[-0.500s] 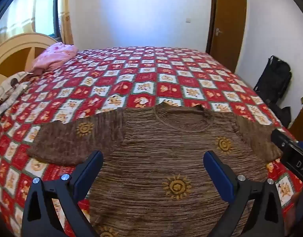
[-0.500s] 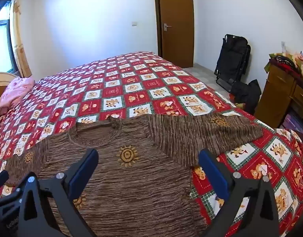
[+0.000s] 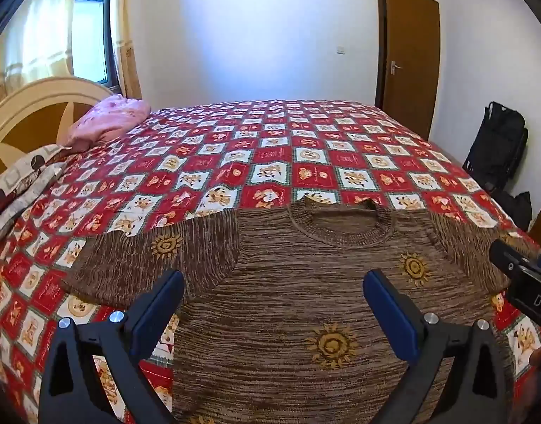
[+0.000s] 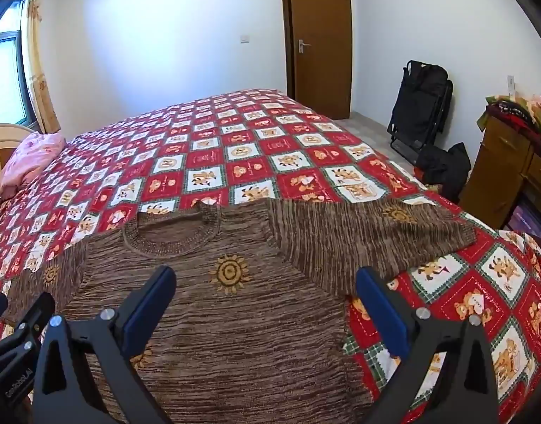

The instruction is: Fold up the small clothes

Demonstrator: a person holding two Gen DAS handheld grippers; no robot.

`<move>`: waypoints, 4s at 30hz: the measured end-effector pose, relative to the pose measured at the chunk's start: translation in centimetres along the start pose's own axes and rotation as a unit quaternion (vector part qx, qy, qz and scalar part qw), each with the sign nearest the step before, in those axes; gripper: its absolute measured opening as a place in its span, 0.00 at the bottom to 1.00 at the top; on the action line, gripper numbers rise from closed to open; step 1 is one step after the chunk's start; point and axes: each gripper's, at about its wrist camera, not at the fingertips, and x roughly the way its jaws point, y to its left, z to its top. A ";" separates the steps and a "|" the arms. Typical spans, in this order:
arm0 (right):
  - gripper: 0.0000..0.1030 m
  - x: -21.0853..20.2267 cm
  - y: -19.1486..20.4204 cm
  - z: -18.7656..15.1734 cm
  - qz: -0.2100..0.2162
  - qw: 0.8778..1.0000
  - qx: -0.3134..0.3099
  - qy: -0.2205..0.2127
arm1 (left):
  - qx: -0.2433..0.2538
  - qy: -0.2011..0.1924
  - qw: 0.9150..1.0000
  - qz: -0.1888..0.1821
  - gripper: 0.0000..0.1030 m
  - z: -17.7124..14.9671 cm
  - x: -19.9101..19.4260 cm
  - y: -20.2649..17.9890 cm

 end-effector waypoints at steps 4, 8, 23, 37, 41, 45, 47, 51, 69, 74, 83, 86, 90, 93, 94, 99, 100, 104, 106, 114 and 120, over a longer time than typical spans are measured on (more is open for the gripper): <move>1.00 0.0 0.0 -0.2 -0.002 1.000 -0.004 0.000 | 0.008 0.017 1.000 0.004 0.99 -0.1 0.4 -0.4; 1.00 -0.1 -0.5 -0.3 -0.007 1.000 0.000 0.002 | 0.024 0.022 0.998 0.046 0.99 -0.5 0.7 -0.9; 1.00 -0.5 -0.3 -0.6 -0.001 1.000 0.001 0.008 | 0.019 0.043 0.997 0.065 0.99 -0.7 1.1 -0.8; 1.00 -0.4 0.0 -0.9 -0.001 1.000 -0.001 0.014 | 0.019 0.052 0.996 0.075 0.99 -0.9 1.5 -0.9; 1.00 -0.5 0.2 -1.0 0.000 1.000 -0.002 0.015 | 0.021 0.051 0.996 0.073 0.99 -0.9 1.4 -1.0; 1.00 -0.6 0.2 -0.9 -0.001 1.000 -0.003 0.013 | 0.021 0.049 0.996 0.074 0.99 -1.0 1.3 -1.1; 1.00 -0.7 0.2 -0.9 -0.002 1.000 -0.004 0.011 | 0.021 0.051 0.996 0.074 0.99 -1.0 1.3 -1.1; 1.00 -0.6 0.3 -0.9 -0.002 1.000 -0.005 0.014 | 0.017 0.052 0.996 0.073 0.99 -1.0 1.3 -1.1; 1.00 -0.5 0.2 -1.0 0.000 1.000 -0.004 0.017 | 0.017 0.054 0.996 0.070 0.99 -1.2 1.3 -1.0; 1.00 -0.5 0.3 -1.1 0.002 1.000 -0.006 0.016 | 0.017 0.054 0.996 0.070 0.99 -1.2 1.3 -1.0; 1.00 -0.4 0.3 -1.3 0.001 1.000 -0.003 0.018 | 0.017 0.055 0.996 0.062 0.99 -1.5 1.7 -1.4; 1.00 -0.1 -0.1 -1.1 0.000 1.000 -0.001 0.018 | 0.012 0.054 0.997 0.048 0.99 -1.3 1.7 -1.3; 0.88 -0.2 -1.5 -0.8 0.012 1.000 0.008 -0.009 | 0.012 0.043 0.999 0.030 0.99 -0.8 1.4 -1.5; 0.79 0.0 -3.3 0.4 0.018 1.000 0.004 -0.013 | 0.017 0.033 0.999 0.028 0.99 -0.4 1.2 -1.6; 0.79 0.1 -4.4 1.2 0.014 1.000 0.004 -0.011 | 0.016 0.029 0.999 0.028 0.99 -0.2 1.1 -1.5; 0.78 0.5 -12.0 4.9 -0.018 0.999 0.045 -0.024 | -0.006 0.040 0.999 0.010 0.99 0.0 1.8 -0.4; 0.75 0.9 -14.4 5.9 -0.035 0.997 0.059 -0.025 | -0.013 0.046 0.999 0.007 0.99 0.0 2.1 -0.2; 0.56 4.0 -23.2 8.3 -0.064 0.990 0.126 0.017 | -0.028 0.060 0.998 0.011 0.99 -0.4 3.1 0.3; 0.52 6.5 -27.1 8.5 -0.074 0.983 0.161 0.053 | -0.031 0.063 0.997 0.012 0.99 -0.6 3.4 0.3; 0.47 14.0 -30.1 5.3 -0.080 0.966 0.184 0.160 | -0.013 0.070 0.997 0.016 0.99 -0.5 4.3 -0.7; 0.27 15.0 -28.4 4.8 -0.117 0.971 0.116 0.171 | -0.009 0.078 0.997 0.010 0.99 -0.8 4.8 -0.9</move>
